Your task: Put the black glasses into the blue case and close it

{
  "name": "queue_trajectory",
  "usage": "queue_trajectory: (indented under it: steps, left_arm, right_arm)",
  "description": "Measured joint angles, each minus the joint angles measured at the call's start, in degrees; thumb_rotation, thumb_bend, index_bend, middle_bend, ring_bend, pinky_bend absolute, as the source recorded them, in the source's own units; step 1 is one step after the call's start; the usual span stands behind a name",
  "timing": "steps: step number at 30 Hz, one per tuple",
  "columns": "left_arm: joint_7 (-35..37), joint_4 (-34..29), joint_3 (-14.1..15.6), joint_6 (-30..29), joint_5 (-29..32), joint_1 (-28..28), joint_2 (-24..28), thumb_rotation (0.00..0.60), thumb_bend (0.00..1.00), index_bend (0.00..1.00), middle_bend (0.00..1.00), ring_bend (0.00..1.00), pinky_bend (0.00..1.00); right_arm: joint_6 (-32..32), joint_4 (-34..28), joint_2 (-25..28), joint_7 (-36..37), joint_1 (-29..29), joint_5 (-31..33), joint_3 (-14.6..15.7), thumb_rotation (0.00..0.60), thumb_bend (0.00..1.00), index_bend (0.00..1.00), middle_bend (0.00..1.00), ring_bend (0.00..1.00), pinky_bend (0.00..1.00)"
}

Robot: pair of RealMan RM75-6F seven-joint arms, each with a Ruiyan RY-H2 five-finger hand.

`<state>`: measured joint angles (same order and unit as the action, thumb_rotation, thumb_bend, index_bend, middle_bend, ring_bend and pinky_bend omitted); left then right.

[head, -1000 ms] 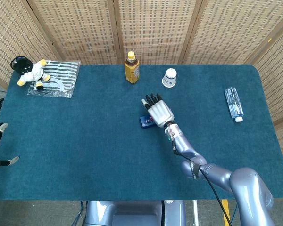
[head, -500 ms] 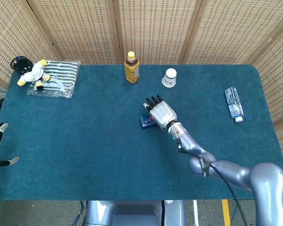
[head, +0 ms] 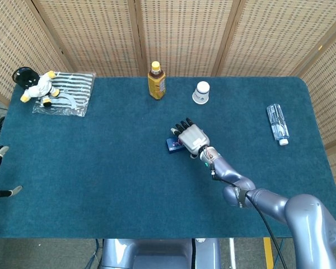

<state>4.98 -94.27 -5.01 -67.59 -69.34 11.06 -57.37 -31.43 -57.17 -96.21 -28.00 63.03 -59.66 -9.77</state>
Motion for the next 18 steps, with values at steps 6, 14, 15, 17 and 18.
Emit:
queue_trajectory:
  steps: [6, 14, 15, 17, 18]
  left_arm:
    - [-0.16, 0.22, -0.18, 0.42, 0.64, 0.21, -0.13, 0.600, 0.00, 0.00, 0.00, 0.00, 0.00]
    - [-0.52, 0.25, -0.21, 0.63, 0.86, 0.37, -0.27, 0.600, 0.00, 0.00, 0.00, 0.00, 0.00]
    - [-0.57, 0.21, -0.18, 0.55, 0.80, 0.35, -0.30, 0.600, 0.00, 0.00, 0.00, 0.00, 0.00]
    - [-0.69, 0.11, -0.15, 0.43, 0.74, 0.31, -0.32, 0.600, 0.00, 0.00, 0.00, 0.00, 0.00]
    - [-0.72, 0.05, -0.13, 0.39, 0.70, 0.30, -0.32, 0.600, 0.00, 0.00, 0.00, 0.00, 0.00]
  right_arm:
    - [-0.69, 5.50, -3.12, 6.51, -0.05, -4.97, 0.17, 0.600, 0.16, 0.16, 0.39, 0.00, 0.03]
    - [-1.97, 8.69, -5.12, 13.01, -0.53, -9.38, 0.62, 0.600, 0.26, 0.26, 0.46, 0.03, 0.03]
    - [-2.26, 8.78, -5.20, 13.56, -0.62, -9.69, 0.63, 0.600, 0.26, 0.26, 0.46, 0.03, 0.03]
    - [-2.62, 8.84, -5.23, 14.29, -0.77, -10.27, 0.65, 0.600, 0.26, 0.26, 0.44, 0.03, 0.03]
    - [-2.79, 8.78, -5.17, 14.68, -0.87, -10.56, 0.66, 0.600, 0.26, 0.26, 0.43, 0.03, 0.03]
